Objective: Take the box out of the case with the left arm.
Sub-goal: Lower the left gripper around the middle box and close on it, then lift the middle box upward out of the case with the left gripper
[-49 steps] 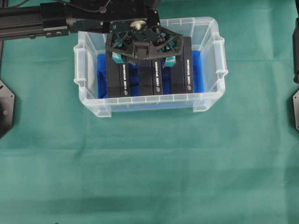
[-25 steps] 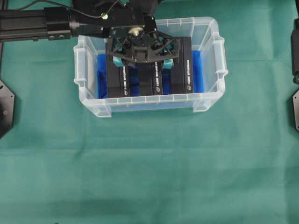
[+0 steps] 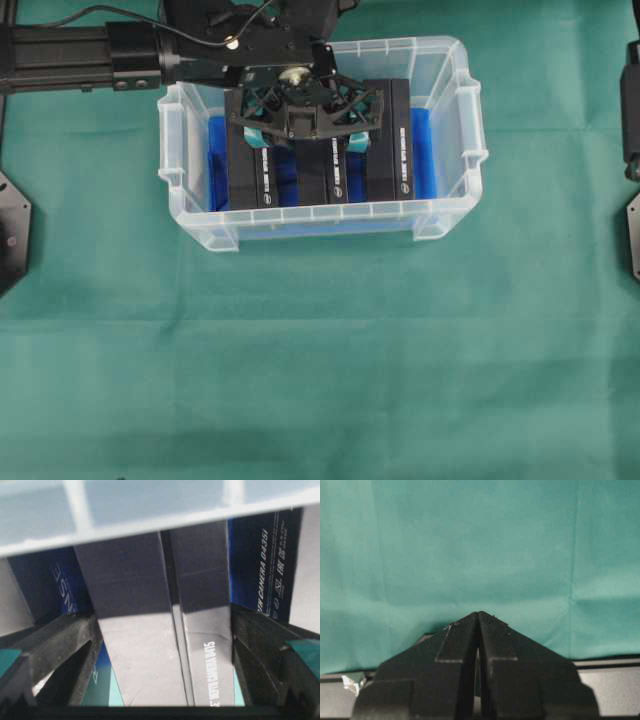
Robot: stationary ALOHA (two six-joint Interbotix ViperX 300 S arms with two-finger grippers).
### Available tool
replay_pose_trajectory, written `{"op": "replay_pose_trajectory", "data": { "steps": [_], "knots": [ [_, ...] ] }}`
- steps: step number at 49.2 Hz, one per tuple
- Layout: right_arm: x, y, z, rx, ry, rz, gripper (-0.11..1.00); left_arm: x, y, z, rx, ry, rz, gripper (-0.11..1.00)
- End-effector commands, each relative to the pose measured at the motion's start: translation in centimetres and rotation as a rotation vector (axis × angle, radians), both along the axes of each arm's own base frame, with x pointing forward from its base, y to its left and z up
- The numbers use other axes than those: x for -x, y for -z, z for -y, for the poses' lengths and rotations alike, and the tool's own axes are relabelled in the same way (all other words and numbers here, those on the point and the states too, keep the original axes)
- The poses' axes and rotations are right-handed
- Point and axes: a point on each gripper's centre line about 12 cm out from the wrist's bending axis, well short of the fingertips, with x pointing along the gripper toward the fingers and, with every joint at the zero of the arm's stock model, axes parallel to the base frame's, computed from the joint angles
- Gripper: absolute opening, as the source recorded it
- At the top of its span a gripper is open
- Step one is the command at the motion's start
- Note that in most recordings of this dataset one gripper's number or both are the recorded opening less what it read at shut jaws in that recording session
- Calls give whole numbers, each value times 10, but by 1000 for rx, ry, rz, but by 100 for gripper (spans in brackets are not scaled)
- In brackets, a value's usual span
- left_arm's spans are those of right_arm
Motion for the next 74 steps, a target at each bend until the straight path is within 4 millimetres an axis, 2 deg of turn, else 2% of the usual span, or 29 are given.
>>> {"op": "replay_pose_trajectory", "data": {
  "steps": [1, 4, 10, 12, 51, 74],
  "knots": [
    [-1, -3, 0, -2, 2, 15, 0, -2, -14, -2, -11, -10, 39, 96],
    [-1, -3, 0, -2, 2, 15, 0, -3, -13, -2, -6, -27, 40, 91],
    [-1, -3, 0, -2, 3, 12, 0, -4, -14, -2, 5, -93, 55, 64],
    [0, -3, 0, -2, 1, 14, 0, -5, -14, -2, 8, -111, 62, 60],
    [-1, -3, 0, -2, 1, 14, 0, -7, -21, 1, 8, -114, 83, 60],
    [-1, -4, 0, -2, 3, 15, 0, -5, -94, 3, 16, -112, 81, 60]
  ]
}}
